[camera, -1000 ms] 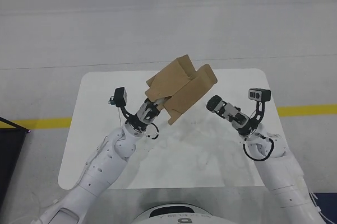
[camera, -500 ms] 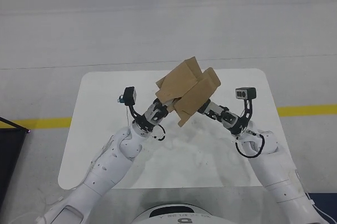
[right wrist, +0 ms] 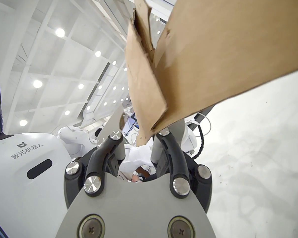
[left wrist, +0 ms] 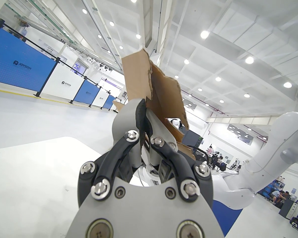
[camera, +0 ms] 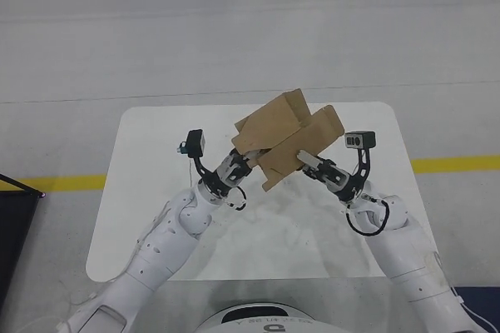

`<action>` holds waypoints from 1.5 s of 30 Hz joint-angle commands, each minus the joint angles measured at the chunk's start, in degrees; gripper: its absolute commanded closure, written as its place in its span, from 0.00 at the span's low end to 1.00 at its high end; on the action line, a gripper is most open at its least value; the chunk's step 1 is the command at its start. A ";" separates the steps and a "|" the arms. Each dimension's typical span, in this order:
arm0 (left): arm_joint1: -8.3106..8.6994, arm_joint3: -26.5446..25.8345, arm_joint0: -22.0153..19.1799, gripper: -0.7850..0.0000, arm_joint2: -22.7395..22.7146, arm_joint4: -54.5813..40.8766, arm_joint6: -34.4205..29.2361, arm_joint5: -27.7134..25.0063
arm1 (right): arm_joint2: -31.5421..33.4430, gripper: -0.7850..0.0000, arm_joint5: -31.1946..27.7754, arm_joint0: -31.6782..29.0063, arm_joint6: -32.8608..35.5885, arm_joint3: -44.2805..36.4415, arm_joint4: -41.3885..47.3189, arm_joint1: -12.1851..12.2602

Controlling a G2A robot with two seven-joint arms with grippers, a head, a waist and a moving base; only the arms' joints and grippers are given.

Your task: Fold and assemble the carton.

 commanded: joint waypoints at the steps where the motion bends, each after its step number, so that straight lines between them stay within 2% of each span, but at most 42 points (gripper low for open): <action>1: -0.02 0.00 0.17 1.00 -0.24 0.68 -0.25 -0.37 | 0.11 1.00 0.57 0.08 -0.67 0.14 -0.47 -0.01; 4: 0.14 -0.22 0.48 1.00 -0.89 3.00 -1.34 -1.48 | 0.36 1.00 0.98 0.24 -1.85 0.25 -1.09 -0.03; 5: 0.25 -0.40 0.82 0.92 -1.42 3.51 -1.28 -1.78 | 0.68 1.00 0.67 0.20 -2.12 0.20 -1.35 0.00; 6: 0.41 -0.77 1.14 0.19 -2.12 4.09 -1.33 -2.19 | 1.11 1.00 0.18 0.06 -2.37 0.06 -1.55 0.05; 7: 0.62 -1.15 1.48 0.00 -3.09 4.69 -1.35 -2.53 | 1.65 1.00 -0.34 -0.16 -2.53 -0.12 -1.65 0.12; 11: 1.74 -3.06 3.30 0.00 -8.10 6.11 -1.26 -4.46 | 4.85 1.00 -0.49 -0.83 -2.89 -1.13 -1.08 0.60; 16: 3.41 -5.70 5.34 0.00 -13.48 6.03 -1.65 -4.46 | 10.70 1.00 -0.15 -1.27 -3.60 -5.72 -0.69 1.38; 20: 4.94 -6.28 5.52 0.00 -17.40 4.62 -2.35 -4.46 | 14.83 1.00 3.44 -1.77 -4.70 -11.50 -1.77 1.92; 22: 4.94 -6.28 5.52 0.00 -17.40 4.62 -2.35 -4.46 | 16.16 1.00 5.75 -1.65 -5.37 -13.74 -2.60 2.09; 37: 4.94 -6.28 5.52 0.00 -17.40 4.62 -2.35 -4.46 | 16.16 1.00 5.75 -1.65 -5.37 -13.74 -2.60 2.09; 38: 4.94 -6.28 5.52 0.00 -17.40 4.62 -2.35 -4.46 | 15.62 1.00 6.62 -1.82 -5.29 -14.10 -1.42 2.04; 41: 4.94 -6.28 5.52 0.00 -17.40 4.62 -2.35 -4.46 | 14.12 1.00 13.17 -1.06 -0.65 -15.95 11.92 2.03; 43: 4.94 -6.28 5.52 0.00 -17.40 4.62 -2.35 -4.46 | 13.31 1.00 19.91 -0.55 7.08 -16.89 25.03 2.11; 45: 4.94 -6.28 5.52 0.00 -17.40 4.62 -2.35 -4.46 | 13.15 1.00 29.86 0.48 16.17 -16.22 38.04 2.26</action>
